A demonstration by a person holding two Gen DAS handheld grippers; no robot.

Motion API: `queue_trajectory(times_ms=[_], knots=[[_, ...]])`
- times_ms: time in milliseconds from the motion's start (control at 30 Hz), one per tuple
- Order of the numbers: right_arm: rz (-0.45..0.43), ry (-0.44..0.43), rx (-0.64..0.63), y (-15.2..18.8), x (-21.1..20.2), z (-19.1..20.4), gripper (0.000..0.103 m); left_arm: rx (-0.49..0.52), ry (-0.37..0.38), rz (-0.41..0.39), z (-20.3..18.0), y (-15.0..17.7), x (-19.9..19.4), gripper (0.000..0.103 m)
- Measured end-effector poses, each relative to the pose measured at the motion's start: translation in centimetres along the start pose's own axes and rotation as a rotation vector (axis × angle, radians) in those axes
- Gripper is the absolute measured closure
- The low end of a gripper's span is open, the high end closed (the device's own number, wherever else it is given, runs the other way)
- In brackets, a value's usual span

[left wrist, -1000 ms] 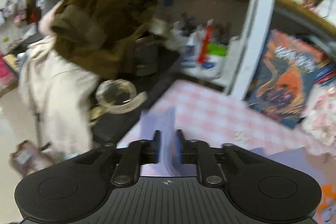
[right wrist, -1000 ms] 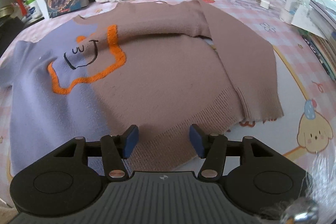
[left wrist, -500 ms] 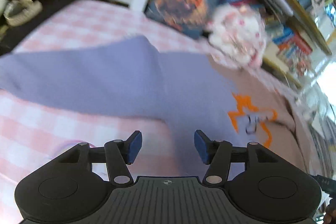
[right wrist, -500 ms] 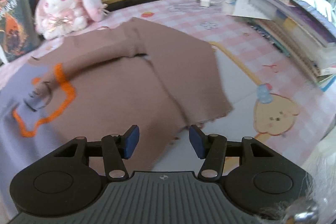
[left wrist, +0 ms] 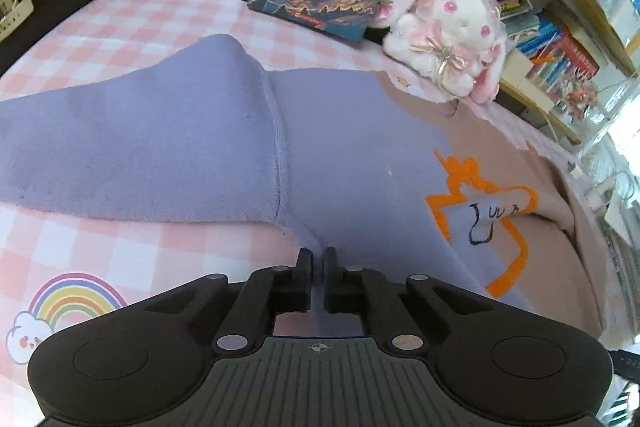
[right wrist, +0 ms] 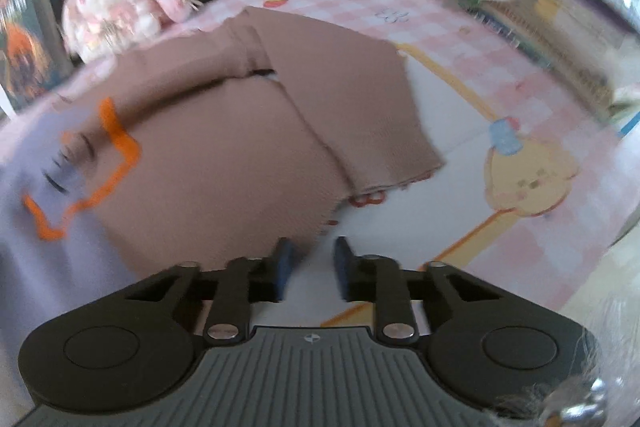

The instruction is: Fold clothes

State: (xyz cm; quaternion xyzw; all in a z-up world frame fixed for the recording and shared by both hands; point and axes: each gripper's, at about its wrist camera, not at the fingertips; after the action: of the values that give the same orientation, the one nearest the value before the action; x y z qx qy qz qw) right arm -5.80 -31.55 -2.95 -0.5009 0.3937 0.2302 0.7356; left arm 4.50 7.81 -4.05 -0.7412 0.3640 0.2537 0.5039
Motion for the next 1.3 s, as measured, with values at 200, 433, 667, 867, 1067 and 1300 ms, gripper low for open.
queue_trajectory(times_ms=[200,433,667,867,1067,1300], knots=[[-0.029,0.050,0.001,-2.1,1.0,0.2,0.047,0.066,-0.018,0.000,-0.4,0.1,-0.3,0.100],[0.034,-0.043,-0.060,-5.6,3.6,0.2,0.094,0.060,-0.011,0.015,-1.0,-0.3,0.2,0.100],[-0.222,-0.084,0.061,-8.7,-4.7,-0.3,0.096,0.112,0.060,-0.036,-2.8,-1.4,-0.3,0.100],[0.173,-0.175,-0.098,0.9,-4.2,2.4,0.096,0.108,-0.021,-0.067,0.2,-2.9,-0.4,0.100],[0.179,-0.131,-0.104,4.3,-4.3,3.0,0.095,0.137,-0.053,-0.061,1.9,-2.5,-0.2,0.100],[0.042,-0.052,-0.098,4.0,-6.2,2.0,0.071,0.185,-0.061,-0.049,1.8,-0.7,-0.9,0.100]])
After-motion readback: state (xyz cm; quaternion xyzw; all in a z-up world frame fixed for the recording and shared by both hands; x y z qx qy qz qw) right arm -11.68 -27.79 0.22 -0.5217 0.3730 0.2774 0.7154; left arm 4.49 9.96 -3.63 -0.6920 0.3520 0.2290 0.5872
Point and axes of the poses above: each gripper's, at about its wrist camera, not at the fingertips, and x roughly the way its jaws point, z to its left, y to its underside, and after that the axes turned 1 degree about -y, right-handed
